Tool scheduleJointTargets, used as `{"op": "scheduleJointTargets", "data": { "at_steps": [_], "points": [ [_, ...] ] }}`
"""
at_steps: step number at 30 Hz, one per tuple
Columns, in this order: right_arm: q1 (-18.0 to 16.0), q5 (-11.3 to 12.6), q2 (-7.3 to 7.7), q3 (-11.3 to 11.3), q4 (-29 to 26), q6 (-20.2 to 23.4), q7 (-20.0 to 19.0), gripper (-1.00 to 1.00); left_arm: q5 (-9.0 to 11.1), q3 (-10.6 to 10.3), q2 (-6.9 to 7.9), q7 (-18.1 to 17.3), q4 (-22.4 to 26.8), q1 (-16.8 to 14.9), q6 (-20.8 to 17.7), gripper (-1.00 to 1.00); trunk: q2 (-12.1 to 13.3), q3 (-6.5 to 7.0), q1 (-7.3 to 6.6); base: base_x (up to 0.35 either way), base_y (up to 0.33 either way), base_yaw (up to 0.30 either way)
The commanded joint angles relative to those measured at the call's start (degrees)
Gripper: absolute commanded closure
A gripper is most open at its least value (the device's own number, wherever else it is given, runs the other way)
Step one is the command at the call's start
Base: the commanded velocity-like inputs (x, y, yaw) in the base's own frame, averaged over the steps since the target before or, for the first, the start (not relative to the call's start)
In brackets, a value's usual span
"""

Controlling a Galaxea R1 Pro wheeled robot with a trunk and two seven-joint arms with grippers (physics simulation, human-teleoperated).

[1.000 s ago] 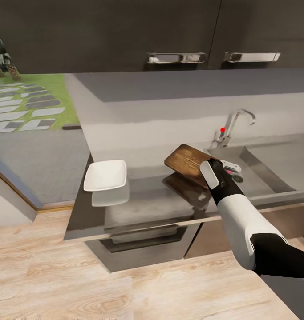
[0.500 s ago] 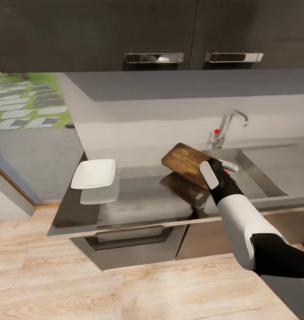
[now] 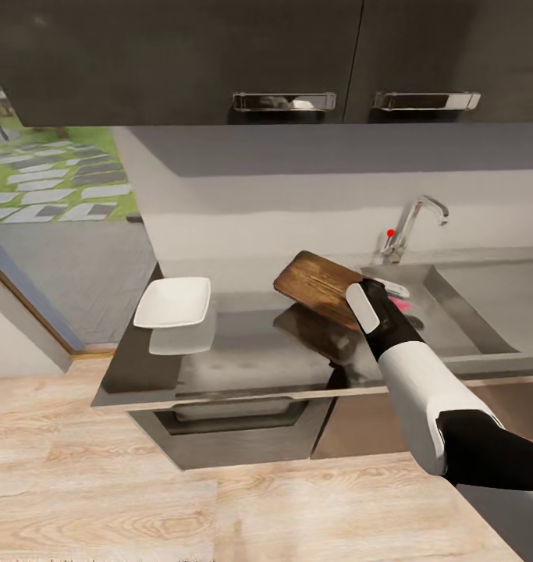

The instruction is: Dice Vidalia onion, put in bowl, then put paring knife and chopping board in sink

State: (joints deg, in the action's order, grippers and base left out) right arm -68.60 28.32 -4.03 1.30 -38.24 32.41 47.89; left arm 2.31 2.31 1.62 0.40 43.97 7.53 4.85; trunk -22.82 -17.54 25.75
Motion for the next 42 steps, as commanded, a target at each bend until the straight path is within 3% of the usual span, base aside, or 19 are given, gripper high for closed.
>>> {"op": "scheduleJointTargets", "data": {
  "at_steps": [1, 12, 25, 42],
  "points": [
    [0.0, 0.2, 0.01, 0.2, -0.1, 0.3, 0.3, 1.0, 0.2, 0.0, 0.01, 0.0, 0.1, 0.0, 0.1, -1.0, -0.1, -0.09, 0.03, 0.0, -0.131, 0.193],
    [0.0, 0.1, -0.08, 0.2, -0.1, 0.3, 0.2, 1.0, 0.2, 0.0, -0.02, 0.0, 0.0, 0.0, 0.1, -1.0, -0.1, -0.09, 0.03, 0.0, -0.166, 0.207],
    [0.0, 0.2, -0.1, 2.0, -0.1, 0.3, 0.2, 1.0, 0.2, 0.0, 0.01, 0.0, 0.0, 0.0, 0.1, -1.0, -0.1, -0.09, 0.03, 0.0, -0.192, 0.212],
    [0.0, 0.2, 0.09, 2.0, 0.1, 0.3, 0.2, 1.0, 0.2, 0.0, 0.02, 0.0, 0.0, 0.0, 0.1, -1.0, -0.1, -0.09, 0.03, 0.0, -0.009, 0.21]
  ]
}}
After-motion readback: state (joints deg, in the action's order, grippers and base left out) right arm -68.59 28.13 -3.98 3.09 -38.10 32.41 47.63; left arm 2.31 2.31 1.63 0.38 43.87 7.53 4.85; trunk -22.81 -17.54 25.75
